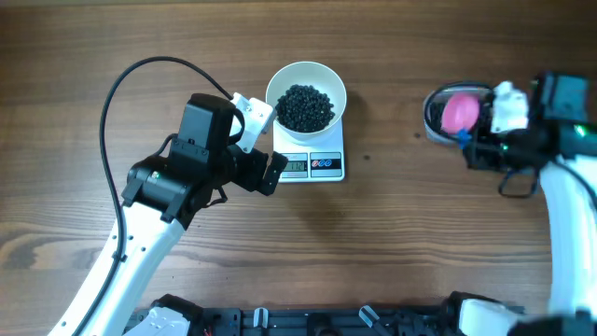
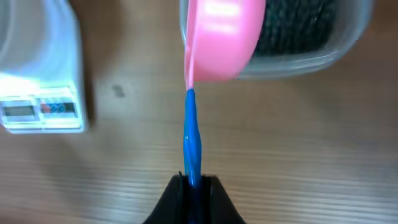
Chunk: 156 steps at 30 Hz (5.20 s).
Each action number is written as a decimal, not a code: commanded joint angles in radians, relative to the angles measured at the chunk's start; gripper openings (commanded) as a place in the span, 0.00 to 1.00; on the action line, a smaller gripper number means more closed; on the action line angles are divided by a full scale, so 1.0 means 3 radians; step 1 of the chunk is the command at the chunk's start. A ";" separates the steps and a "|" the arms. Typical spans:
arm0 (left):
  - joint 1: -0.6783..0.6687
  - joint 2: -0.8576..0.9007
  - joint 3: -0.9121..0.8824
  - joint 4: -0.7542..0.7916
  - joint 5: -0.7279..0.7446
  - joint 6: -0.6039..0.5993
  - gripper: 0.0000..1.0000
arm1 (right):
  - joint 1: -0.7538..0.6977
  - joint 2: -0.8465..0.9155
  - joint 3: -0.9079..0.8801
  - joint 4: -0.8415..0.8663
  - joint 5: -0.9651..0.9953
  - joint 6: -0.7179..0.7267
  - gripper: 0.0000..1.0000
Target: Scoop item into bowl and weigh 150g on scale
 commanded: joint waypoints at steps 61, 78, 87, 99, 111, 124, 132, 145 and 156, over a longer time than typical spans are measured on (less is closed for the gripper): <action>-0.0013 0.0013 0.0058 0.0011 0.0052 -0.0019 1.00 | 0.0495 0.1579 0.0716 0.0058 0.1502 -0.0772 0.04; -0.0013 0.0013 0.0058 0.0011 0.0052 -0.0019 1.00 | 0.0493 0.1556 0.0720 0.0006 0.1400 -0.1038 0.04; -0.0013 0.0013 0.0058 0.0011 0.0052 -0.0019 1.00 | 0.0493 0.1554 0.0720 -0.0052 0.1207 -0.1293 0.04; -0.0013 0.0013 0.0058 0.0011 0.0052 -0.0019 1.00 | 0.0493 0.1553 0.0720 -0.0123 0.0830 -0.1562 0.04; -0.0013 0.0013 0.0058 0.0011 0.0053 -0.0019 1.00 | 0.0431 0.1484 0.0721 -0.0212 0.0490 -0.1901 0.04; -0.0013 0.0013 0.0058 0.0011 0.0053 -0.0019 1.00 | 0.0164 0.1480 0.0722 -0.0324 -0.0009 -0.1898 0.04; -0.0013 0.0013 0.0058 0.0011 0.0052 -0.0019 1.00 | -0.0112 0.1480 0.0722 -0.0359 -0.0429 -0.1883 0.04; -0.0013 0.0013 0.0058 0.0011 0.0053 -0.0019 1.00 | -0.0443 0.1481 0.0722 -0.0409 -0.0900 -0.1801 0.04; -0.0013 0.0013 0.0058 0.0011 0.0053 -0.0019 1.00 | -0.0642 0.1481 0.0722 -0.0397 -0.1111 -0.1799 0.04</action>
